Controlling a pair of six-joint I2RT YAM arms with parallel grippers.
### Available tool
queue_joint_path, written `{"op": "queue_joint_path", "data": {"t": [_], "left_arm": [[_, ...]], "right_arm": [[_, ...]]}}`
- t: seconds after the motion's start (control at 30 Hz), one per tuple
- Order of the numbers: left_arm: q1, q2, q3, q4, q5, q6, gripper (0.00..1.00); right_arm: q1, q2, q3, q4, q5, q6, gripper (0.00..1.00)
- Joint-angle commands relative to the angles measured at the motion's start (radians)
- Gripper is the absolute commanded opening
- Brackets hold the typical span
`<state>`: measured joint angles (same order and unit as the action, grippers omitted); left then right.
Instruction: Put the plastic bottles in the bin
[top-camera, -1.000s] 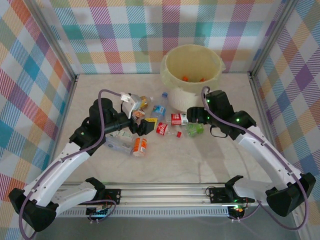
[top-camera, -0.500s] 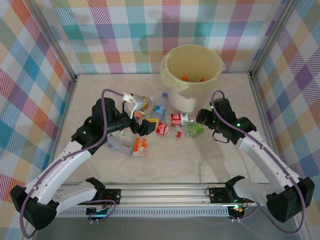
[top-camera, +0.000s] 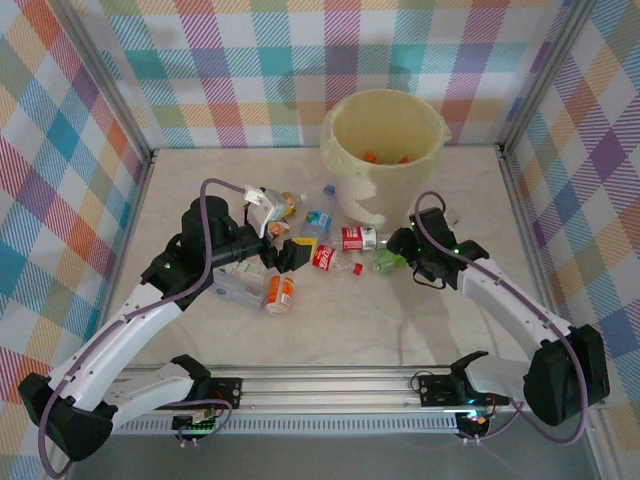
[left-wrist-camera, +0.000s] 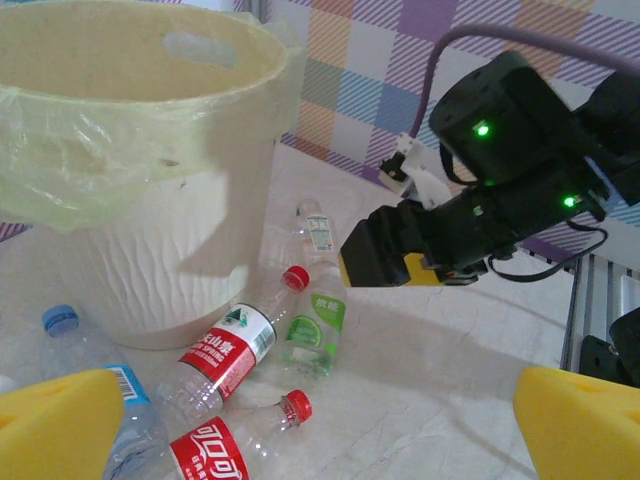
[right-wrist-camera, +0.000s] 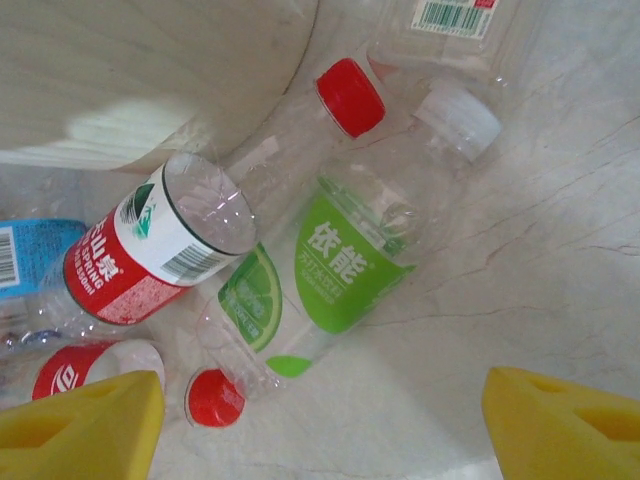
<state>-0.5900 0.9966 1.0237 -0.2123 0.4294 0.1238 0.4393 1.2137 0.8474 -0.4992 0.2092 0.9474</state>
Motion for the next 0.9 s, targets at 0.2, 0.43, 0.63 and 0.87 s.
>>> {"op": "queue_joint_path", "data": {"t": [0.2, 0.43, 0.63, 0.87], "left_arm": [[-0.013, -0.010, 0.021, -0.001, 0.021, -0.006, 1.00], [-0.014, -0.012, 0.035, -0.019, 0.020, -0.001, 1.00], [-0.014, -0.015, 0.035, -0.015, 0.033, -0.004, 1.00], [-0.016, -0.014, 0.036, -0.012, 0.048, -0.009, 1.00]], "right_arm": [[-0.024, 0.095, -0.051, 0.143, -0.030, 0.128, 0.79], [-0.048, 0.160, -0.055, 0.202, -0.054, 0.146, 0.78], [-0.052, 0.236, -0.035, 0.235, -0.072, 0.154, 0.78], [-0.054, 0.314, -0.024, 0.282, -0.095, 0.169, 0.76]]}}
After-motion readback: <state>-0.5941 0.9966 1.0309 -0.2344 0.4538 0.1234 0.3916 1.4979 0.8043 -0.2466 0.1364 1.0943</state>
